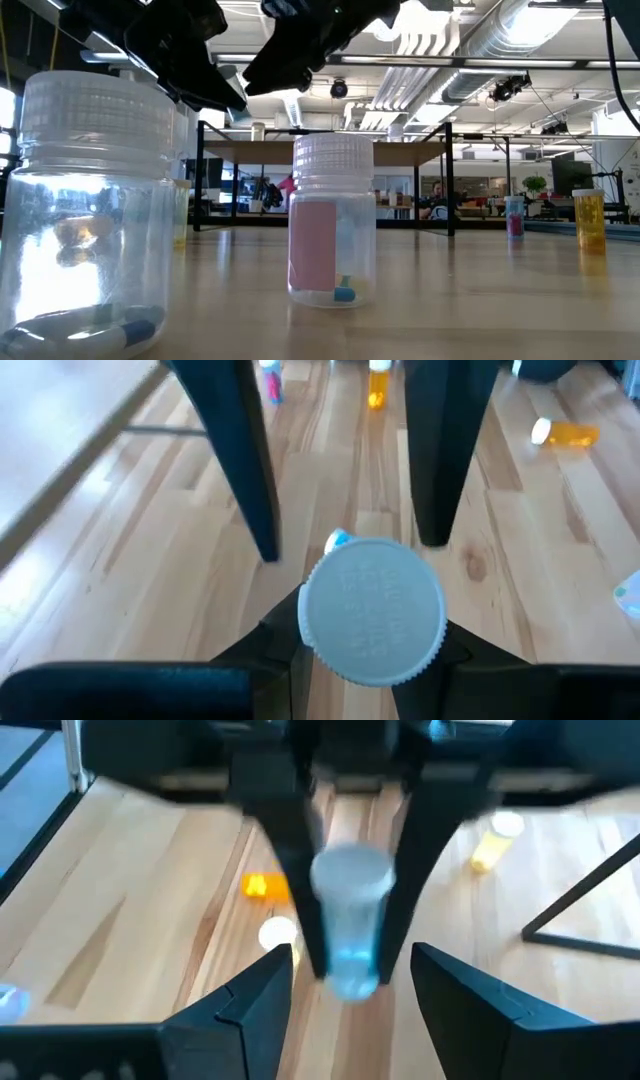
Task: Pick and place medicine bottles onto shelf by color
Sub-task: Put the bottom blue pill bottle on the shelf
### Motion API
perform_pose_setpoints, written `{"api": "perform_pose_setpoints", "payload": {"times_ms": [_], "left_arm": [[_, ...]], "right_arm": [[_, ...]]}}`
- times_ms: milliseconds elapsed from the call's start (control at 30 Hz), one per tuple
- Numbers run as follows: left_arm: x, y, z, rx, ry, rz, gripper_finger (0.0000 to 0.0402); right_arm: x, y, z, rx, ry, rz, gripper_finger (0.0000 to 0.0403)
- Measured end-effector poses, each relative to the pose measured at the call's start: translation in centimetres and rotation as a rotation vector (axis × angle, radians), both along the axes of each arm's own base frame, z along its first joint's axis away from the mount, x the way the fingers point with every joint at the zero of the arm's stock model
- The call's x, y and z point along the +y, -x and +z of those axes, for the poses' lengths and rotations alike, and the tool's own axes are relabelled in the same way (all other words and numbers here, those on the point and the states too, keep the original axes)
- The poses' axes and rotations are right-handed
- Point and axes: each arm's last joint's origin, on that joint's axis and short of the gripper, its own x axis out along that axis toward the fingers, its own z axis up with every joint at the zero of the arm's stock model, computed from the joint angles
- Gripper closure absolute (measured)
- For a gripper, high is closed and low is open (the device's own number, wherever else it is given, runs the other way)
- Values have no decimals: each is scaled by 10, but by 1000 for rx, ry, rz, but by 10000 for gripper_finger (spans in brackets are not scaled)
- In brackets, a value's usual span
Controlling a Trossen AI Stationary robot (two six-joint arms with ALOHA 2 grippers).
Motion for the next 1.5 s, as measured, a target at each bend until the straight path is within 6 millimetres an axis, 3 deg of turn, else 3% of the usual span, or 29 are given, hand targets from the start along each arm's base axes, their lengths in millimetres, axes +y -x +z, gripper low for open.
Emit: {"api": "perform_pose_setpoints", "payload": {"times_ms": [533,1000,1200,1500], "left_arm": [[-1,23,27,-106,3,4,314],[-1,23,27,-107,5,7,314],[-1,23,26,-107,4,8,314],[-1,23,27,-110,4,9,314]], "right_arm": [[16,2,-2,24,151,33,215],[22,2,-2,34,228,-7,397],[22,3,1,27,227,-8,389],[22,9,24,-64,224,-18,399]]}}
